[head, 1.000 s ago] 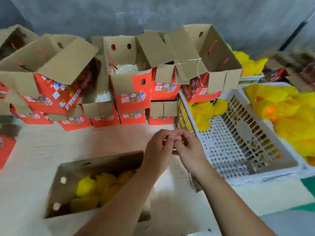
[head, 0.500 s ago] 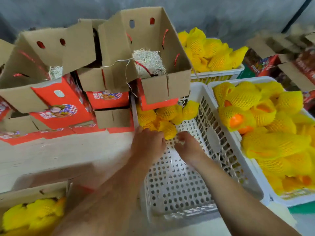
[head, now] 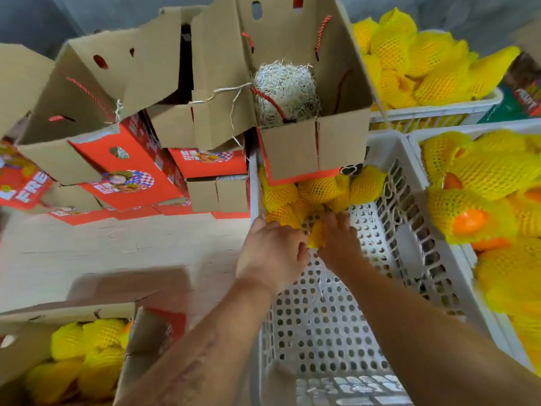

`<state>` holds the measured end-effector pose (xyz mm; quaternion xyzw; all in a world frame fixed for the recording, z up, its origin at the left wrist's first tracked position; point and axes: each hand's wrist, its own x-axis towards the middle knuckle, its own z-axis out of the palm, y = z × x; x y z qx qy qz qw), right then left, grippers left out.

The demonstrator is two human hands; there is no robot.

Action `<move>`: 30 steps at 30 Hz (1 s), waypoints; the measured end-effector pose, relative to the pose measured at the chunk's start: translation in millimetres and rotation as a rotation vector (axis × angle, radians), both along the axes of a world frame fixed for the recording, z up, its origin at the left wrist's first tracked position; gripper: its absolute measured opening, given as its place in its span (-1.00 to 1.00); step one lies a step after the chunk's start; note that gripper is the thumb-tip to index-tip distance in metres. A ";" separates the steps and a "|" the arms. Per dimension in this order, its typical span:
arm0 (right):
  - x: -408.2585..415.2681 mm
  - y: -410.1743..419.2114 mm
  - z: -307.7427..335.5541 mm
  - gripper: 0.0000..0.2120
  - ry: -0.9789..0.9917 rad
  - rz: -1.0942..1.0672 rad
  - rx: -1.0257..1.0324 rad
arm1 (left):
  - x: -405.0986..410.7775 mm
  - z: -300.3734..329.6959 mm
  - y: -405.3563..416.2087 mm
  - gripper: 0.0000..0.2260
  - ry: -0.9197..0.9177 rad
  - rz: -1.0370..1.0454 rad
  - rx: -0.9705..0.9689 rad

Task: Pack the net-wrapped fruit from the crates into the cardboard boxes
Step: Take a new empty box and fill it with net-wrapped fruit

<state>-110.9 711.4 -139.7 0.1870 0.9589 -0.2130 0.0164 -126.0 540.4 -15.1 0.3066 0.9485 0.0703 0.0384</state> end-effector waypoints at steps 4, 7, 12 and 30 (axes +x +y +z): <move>6.4 18.3 36.0 -0.12 -0.103 -0.278 -0.883 | 1.4 -3.1 -0.4 -0.50 -0.028 -0.030 -0.004; 20.3 30.1 61.0 -0.04 -0.296 -0.068 -1.409 | 3.1 -3.3 1.8 -0.14 -0.024 -0.047 -0.041; 22.0 26.8 86.9 -0.62 -0.106 -0.030 -1.360 | 4.2 0.9 -2.8 -0.46 0.012 -0.028 0.095; -55.5 99.5 55.5 -0.34 -0.317 0.311 0.868 | 4.8 -1.9 -4.3 -0.06 0.110 -0.017 0.181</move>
